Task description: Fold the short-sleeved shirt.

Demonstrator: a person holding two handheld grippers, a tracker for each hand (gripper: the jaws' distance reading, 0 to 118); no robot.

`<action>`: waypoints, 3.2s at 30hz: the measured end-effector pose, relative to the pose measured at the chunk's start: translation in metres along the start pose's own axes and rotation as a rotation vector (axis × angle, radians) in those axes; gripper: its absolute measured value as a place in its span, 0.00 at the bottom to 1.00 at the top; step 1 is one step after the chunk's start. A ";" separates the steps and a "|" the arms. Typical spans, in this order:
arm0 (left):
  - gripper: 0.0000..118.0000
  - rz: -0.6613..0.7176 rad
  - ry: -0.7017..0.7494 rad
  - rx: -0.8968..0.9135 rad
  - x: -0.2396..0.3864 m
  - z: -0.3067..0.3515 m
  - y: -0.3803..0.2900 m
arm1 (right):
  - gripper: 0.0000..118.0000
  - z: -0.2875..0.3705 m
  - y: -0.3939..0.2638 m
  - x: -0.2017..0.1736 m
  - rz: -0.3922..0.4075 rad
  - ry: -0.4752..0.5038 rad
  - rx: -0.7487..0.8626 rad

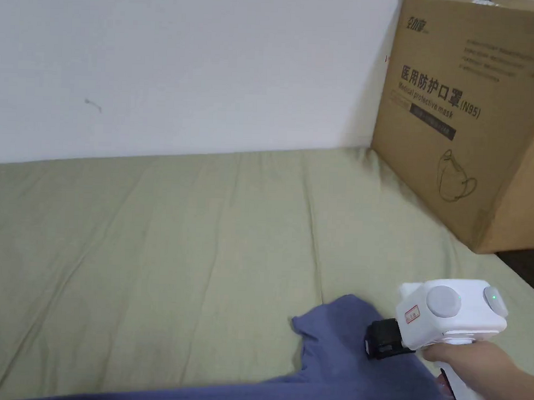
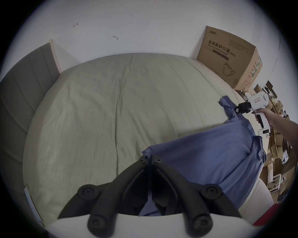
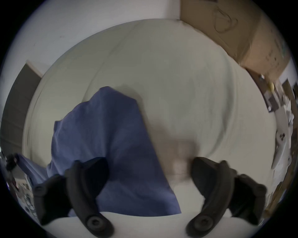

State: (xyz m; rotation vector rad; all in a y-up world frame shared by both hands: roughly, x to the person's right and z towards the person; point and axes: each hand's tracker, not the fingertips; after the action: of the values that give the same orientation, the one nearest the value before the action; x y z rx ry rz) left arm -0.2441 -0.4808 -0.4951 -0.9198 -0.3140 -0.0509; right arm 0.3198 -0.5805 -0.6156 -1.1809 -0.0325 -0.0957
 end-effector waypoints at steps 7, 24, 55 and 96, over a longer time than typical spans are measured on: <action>0.01 0.100 -0.006 0.021 0.028 0.003 -0.022 | 0.00 0.048 -0.015 -0.011 0.022 0.127 0.093; 0.01 0.190 -0.073 0.184 -0.045 0.018 0.000 | 0.00 0.166 -0.061 0.000 -0.170 0.116 0.492; 0.12 0.140 0.093 0.824 0.107 0.185 -0.147 | 0.07 0.293 -0.314 -0.133 0.116 -0.017 1.214; 0.98 0.730 -0.932 -0.038 -0.108 -0.031 -0.189 | 0.03 0.268 -0.303 -0.183 0.192 0.276 0.593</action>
State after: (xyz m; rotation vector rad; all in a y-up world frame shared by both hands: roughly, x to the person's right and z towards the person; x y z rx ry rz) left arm -0.3733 -0.6296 -0.3975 -1.0038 -0.8143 1.0722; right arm 0.1162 -0.4358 -0.2482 -0.5670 0.2792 -0.0719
